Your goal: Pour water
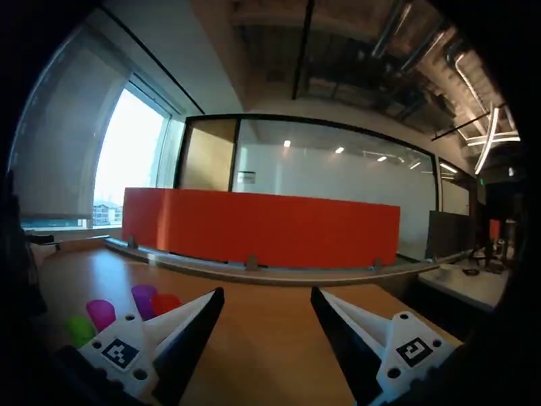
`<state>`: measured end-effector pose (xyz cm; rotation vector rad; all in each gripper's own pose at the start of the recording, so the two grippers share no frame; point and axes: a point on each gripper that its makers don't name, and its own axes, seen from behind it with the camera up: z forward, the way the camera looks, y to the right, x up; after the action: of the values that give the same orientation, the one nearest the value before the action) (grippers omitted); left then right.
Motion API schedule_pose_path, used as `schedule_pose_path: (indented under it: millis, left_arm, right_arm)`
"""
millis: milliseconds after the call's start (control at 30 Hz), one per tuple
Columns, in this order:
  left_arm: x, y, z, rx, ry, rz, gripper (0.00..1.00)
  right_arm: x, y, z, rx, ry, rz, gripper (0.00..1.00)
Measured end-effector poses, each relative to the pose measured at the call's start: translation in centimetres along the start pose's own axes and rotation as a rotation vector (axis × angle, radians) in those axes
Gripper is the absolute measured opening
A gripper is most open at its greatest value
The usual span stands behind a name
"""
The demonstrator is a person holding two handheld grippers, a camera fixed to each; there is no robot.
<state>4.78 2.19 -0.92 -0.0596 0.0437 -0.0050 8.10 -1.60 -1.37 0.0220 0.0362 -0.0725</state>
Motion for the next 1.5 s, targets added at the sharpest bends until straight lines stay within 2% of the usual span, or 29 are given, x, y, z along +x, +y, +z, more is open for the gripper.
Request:
schedule_pose_path:
  millis: [167, 367, 600, 1000, 1267, 1500]
  left_arm:
    - [-0.6, 0.0, -0.1, 0.001, 0.003, -0.006, 0.96]
    - [-1.7, -0.9, -0.1, 0.021, -0.011, -0.012, 0.96]
    - [-2.8, -1.2, 0.1, 0.028, -0.023, -0.009, 0.96]
    - [-3.8, -1.5, 0.4, 0.031, -0.028, -0.011, 0.96]
    - [-4.5, -1.9, 0.5, 0.041, -0.038, 0.008, 0.96]
    - [-4.7, -2.0, 0.5, 0.040, -0.042, -0.001, 0.96]
  right_arm:
    - [0.0, 0.2, -0.3, -0.008, -0.004, 0.017, 0.99]
    - [0.2, 0.6, -0.5, -0.019, -0.004, 0.029, 0.99]
    - [0.2, 1.3, -0.7, -0.042, -0.006, 0.019, 0.99]
    - [0.3, 1.3, -0.9, -0.048, -0.009, 0.022, 0.99]
    - [0.4, 1.3, -0.8, -0.051, -0.009, 0.018, 0.99]
    - [0.4, 1.1, -0.6, -0.045, -0.009, 0.019, 0.99]
